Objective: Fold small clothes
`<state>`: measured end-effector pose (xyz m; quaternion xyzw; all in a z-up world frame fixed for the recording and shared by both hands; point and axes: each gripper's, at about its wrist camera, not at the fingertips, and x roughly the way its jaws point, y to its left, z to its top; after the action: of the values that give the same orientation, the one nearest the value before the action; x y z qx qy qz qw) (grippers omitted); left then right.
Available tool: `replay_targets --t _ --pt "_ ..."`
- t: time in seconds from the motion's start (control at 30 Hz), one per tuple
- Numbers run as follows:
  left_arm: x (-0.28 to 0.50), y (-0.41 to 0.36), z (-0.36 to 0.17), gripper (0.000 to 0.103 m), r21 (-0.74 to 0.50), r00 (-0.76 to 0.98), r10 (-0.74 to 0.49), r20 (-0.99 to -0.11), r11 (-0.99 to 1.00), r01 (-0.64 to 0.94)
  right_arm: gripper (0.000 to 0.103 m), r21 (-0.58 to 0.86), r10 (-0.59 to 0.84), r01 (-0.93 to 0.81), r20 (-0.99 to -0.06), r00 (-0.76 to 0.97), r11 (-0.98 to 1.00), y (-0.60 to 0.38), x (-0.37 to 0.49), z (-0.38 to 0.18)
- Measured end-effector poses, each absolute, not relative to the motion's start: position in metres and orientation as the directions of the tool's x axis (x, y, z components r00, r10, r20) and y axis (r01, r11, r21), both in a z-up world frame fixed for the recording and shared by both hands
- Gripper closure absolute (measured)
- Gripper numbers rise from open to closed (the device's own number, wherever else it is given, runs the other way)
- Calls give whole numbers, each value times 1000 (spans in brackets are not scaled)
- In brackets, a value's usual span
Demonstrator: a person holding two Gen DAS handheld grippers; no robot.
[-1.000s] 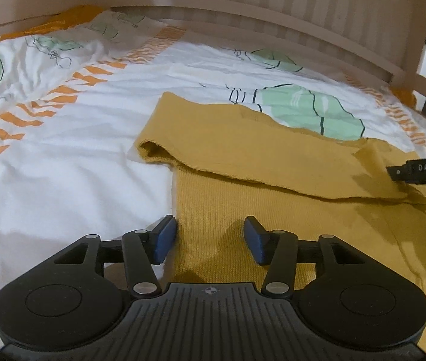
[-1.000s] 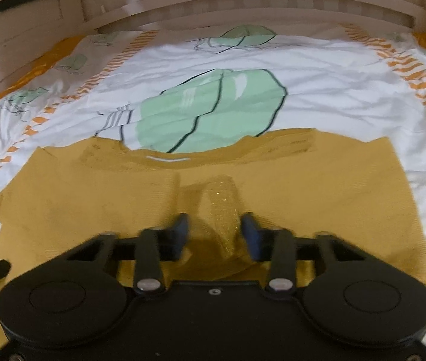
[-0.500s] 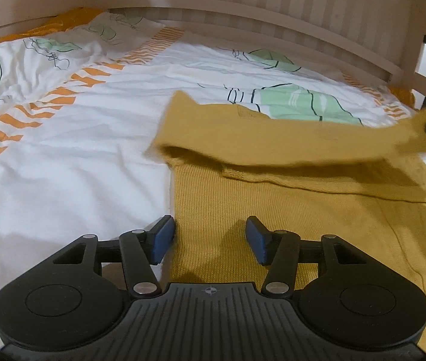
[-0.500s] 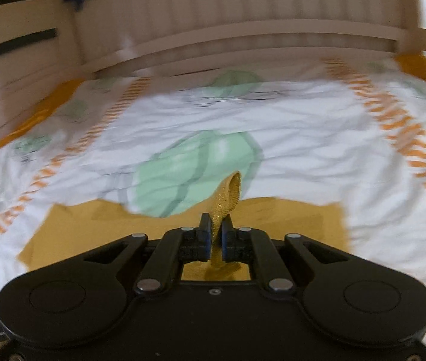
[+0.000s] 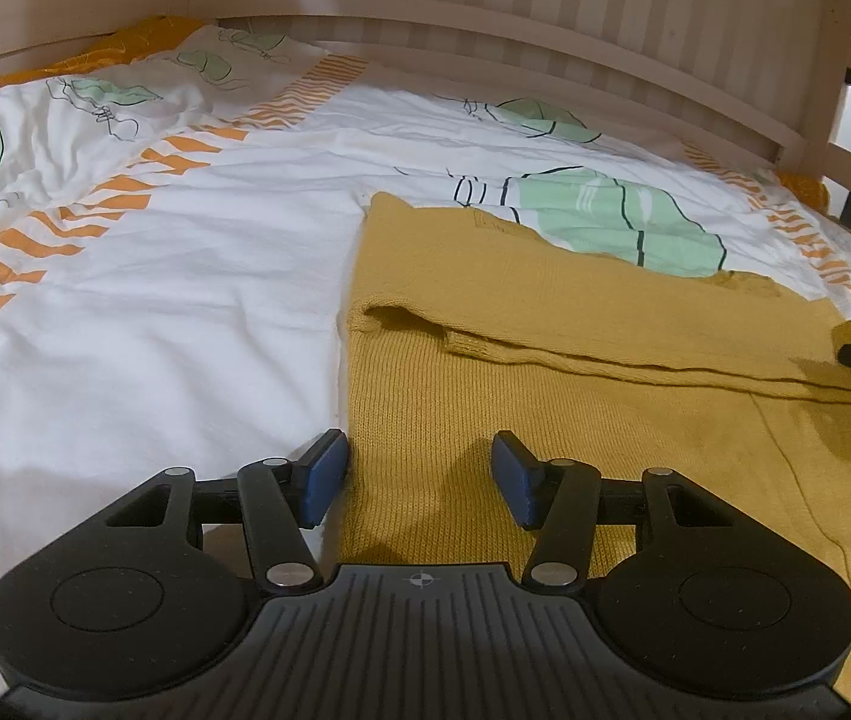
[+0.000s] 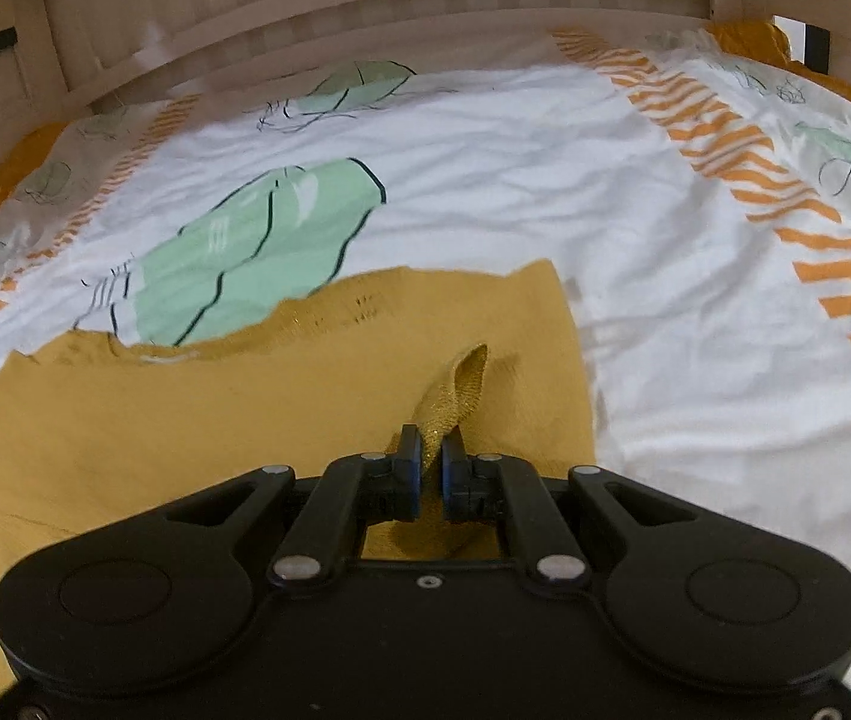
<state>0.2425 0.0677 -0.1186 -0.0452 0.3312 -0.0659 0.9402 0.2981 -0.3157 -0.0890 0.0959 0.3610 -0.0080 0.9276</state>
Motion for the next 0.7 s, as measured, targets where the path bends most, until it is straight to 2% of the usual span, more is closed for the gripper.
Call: replay_targets --t 0.27,0.33,0.4,0.43,0.47,0.53,0.6,0.7 --pt "243 68 -118 51 -127 772 -153 -617 987 94 91 71 -11 71 -626 780 995 -310 290 -73" --pt "243 67 -118 51 -125 773 -151 -617 988 94 89 88 -2 79 -654 757 993 -315 296 -75" --pt "243 67 -118 50 -120 773 -149 -617 988 95 74 89 -14 98 -668 744 991 -319 299 -82" --pt "243 67 -117 50 -120 773 -149 -617 988 95 52 93 -24 114 -666 746 989 -320 298 -84" --pt "244 68 -117 50 -121 772 -150 -617 988 95 37 106 -27 128 -660 751 986 -323 296 -86" --pt "243 67 -117 50 -122 772 -151 -617 988 95 28 147 -19 151 -652 758 978 -326 288 -86" --pt "244 67 -117 50 -120 772 -150 -618 988 96 28 167 -10 156 -651 759 973 -329 278 -84" --pt "245 66 -116 49 -114 765 -149 -626 989 99 20 197 17 146 -646 763 969 -332 261 -76"
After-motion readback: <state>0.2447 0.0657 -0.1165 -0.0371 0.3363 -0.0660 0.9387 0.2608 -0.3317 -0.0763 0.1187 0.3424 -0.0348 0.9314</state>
